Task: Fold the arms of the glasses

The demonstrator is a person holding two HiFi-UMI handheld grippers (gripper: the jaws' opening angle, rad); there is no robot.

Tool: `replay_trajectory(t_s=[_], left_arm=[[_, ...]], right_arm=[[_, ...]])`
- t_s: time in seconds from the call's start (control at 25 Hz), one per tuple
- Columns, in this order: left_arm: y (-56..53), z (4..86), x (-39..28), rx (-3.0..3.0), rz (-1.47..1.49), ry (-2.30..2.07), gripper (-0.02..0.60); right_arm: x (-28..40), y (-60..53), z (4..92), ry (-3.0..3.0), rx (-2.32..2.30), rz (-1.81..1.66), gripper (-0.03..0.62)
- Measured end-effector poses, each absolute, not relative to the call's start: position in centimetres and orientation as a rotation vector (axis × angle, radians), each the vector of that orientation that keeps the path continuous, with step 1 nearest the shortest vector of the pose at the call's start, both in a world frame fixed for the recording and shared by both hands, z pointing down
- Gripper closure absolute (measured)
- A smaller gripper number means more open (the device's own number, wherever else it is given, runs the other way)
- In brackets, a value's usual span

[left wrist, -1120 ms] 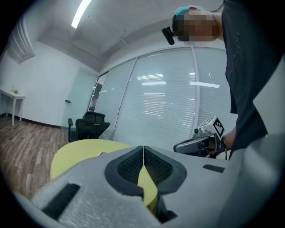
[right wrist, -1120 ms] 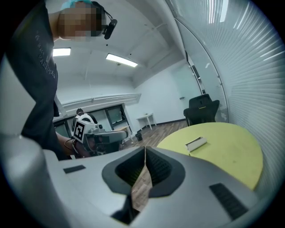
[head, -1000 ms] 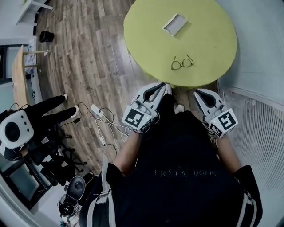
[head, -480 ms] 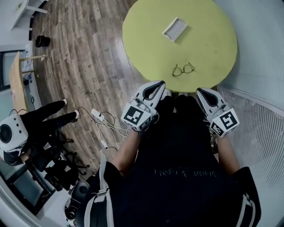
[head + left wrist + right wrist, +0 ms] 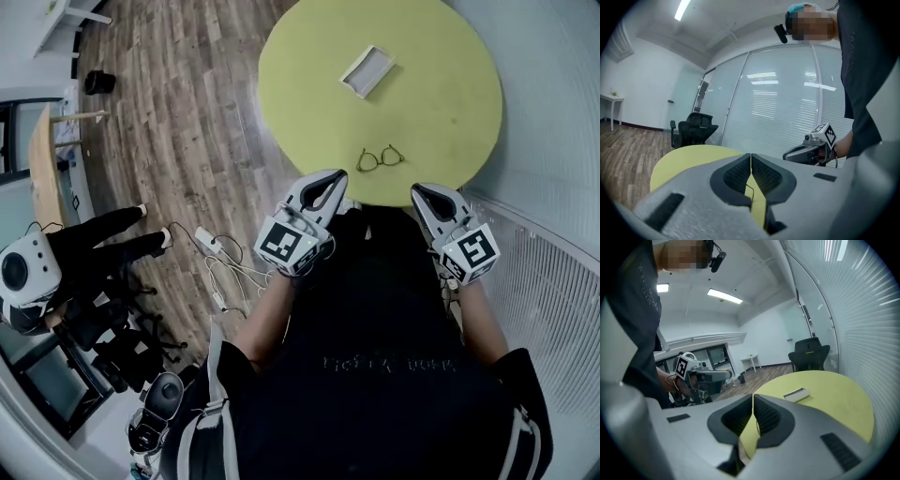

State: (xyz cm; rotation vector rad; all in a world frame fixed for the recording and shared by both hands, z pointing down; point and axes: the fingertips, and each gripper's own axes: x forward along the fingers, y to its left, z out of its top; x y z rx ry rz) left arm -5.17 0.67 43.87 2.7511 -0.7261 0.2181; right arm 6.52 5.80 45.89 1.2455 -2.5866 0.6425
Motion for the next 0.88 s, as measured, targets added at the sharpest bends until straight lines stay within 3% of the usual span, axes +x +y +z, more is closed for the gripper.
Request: replay_trajectory(t_s=[0.88], left_arm=[[-0.3, 45.8, -3.4, 2.684, 0.267, -0.796, 0.560]], right_arm=[[6.8, 1.3, 52.1, -2.511, 0.942, 0.631, 0.561]])
